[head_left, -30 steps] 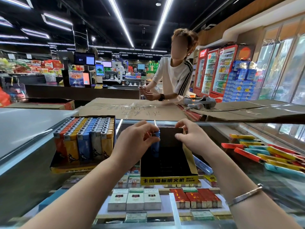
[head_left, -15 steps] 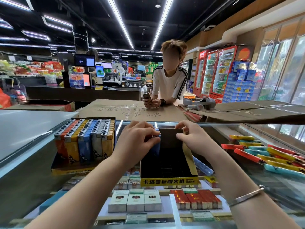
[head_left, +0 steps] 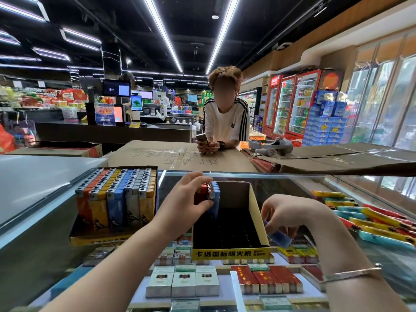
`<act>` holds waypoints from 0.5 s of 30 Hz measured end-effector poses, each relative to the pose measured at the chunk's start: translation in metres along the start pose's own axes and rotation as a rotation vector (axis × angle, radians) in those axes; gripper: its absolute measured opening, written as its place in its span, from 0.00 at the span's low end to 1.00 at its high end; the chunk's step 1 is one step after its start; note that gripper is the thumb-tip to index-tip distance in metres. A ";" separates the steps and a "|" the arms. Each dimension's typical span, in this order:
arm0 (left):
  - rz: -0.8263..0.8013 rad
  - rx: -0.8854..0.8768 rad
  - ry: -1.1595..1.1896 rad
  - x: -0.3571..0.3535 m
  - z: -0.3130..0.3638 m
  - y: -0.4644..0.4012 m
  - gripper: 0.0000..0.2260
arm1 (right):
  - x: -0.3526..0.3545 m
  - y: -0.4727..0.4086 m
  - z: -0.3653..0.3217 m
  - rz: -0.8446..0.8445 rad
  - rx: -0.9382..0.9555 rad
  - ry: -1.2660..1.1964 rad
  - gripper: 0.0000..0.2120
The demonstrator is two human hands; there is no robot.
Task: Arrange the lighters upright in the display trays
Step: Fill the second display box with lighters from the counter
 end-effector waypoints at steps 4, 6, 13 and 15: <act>-0.030 0.133 0.097 -0.003 -0.009 0.000 0.33 | 0.002 -0.005 0.004 0.072 -0.033 -0.009 0.14; -0.088 0.227 0.208 -0.006 -0.014 -0.001 0.35 | 0.002 -0.006 0.008 0.111 -0.063 -0.014 0.12; -0.215 0.372 0.304 -0.015 -0.021 -0.001 0.32 | 0.008 -0.011 0.019 0.295 -0.114 -0.121 0.12; -0.232 0.381 0.327 -0.016 -0.021 -0.001 0.31 | 0.010 -0.011 0.023 0.376 -0.164 -0.094 0.13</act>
Point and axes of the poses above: each hand's wrist, its own y-axis away from the middle knuckle, its own x-axis out of the back of the hand, z = x × y, the point moved 4 cm from there along -y, towards the middle knuckle, and after that the axes turned 7 degrees about -z, right-handed, at the moved point
